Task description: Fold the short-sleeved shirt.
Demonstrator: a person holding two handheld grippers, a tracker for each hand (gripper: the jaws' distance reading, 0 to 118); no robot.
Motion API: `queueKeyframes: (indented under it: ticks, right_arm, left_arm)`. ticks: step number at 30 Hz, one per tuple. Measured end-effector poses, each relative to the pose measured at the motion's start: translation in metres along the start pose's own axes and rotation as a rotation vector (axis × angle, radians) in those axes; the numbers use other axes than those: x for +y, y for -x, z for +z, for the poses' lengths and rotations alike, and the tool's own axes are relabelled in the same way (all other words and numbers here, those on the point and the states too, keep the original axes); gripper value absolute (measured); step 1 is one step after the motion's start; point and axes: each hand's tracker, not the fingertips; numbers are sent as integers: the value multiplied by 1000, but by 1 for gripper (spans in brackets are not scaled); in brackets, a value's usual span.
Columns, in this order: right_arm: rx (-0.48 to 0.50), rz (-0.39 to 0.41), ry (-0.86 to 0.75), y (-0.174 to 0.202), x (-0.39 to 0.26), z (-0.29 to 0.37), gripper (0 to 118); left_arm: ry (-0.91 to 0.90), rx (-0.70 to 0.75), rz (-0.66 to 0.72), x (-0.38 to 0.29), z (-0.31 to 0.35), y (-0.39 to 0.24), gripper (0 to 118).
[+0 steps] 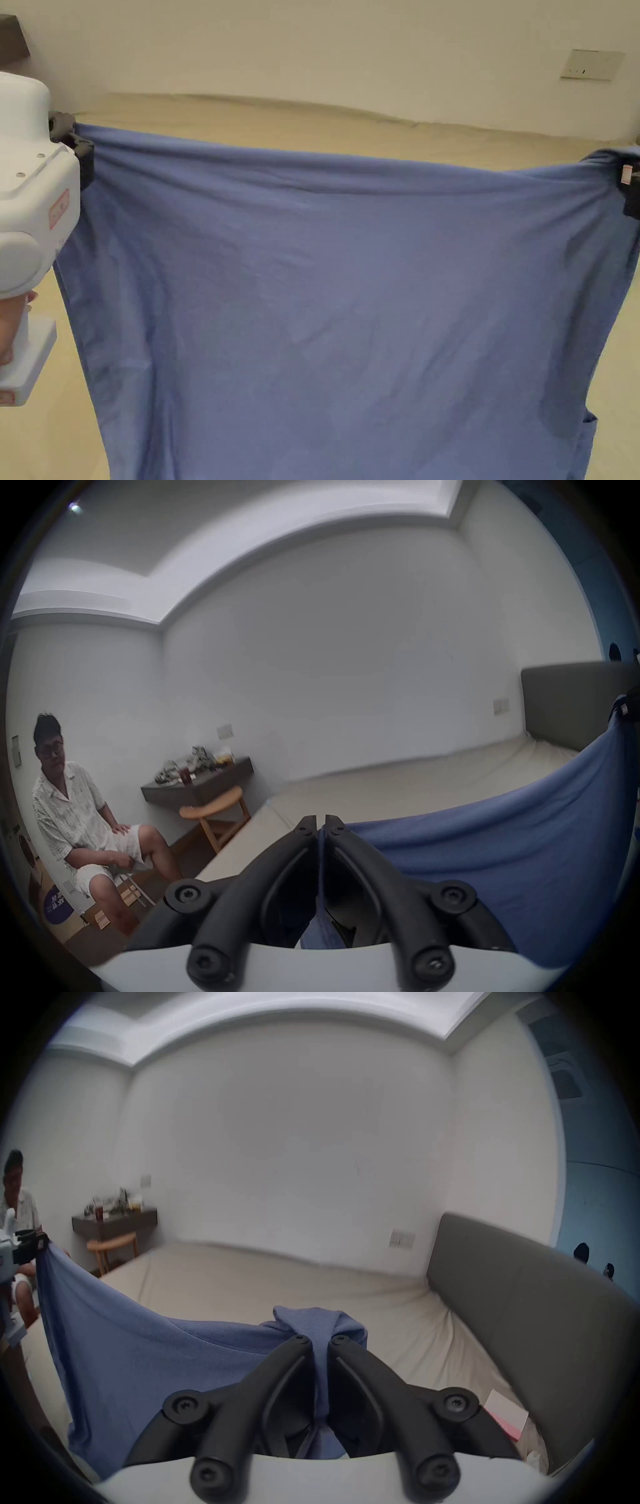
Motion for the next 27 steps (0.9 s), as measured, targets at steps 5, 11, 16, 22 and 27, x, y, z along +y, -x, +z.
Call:
queueKeyframes:
  ticks: [5,11,16,22,27]
  right_arm:
    - [-33,23,-131,-4,44,50,3]
    - [-89,85,-227,-9,79,80,3]
    - [-106,93,-271,-5,110,93,3]
    - [-152,127,-324,0,154,87,3]
    - [-189,159,-337,-5,185,56,3]
  left_arm:
    - [-96,19,34,44,30,25,0]
    - [-175,29,56,84,58,44,0]
    - [-224,33,79,115,63,51,0]
    - [-261,38,67,164,51,43,0]
    - [-247,28,43,198,11,41,0]
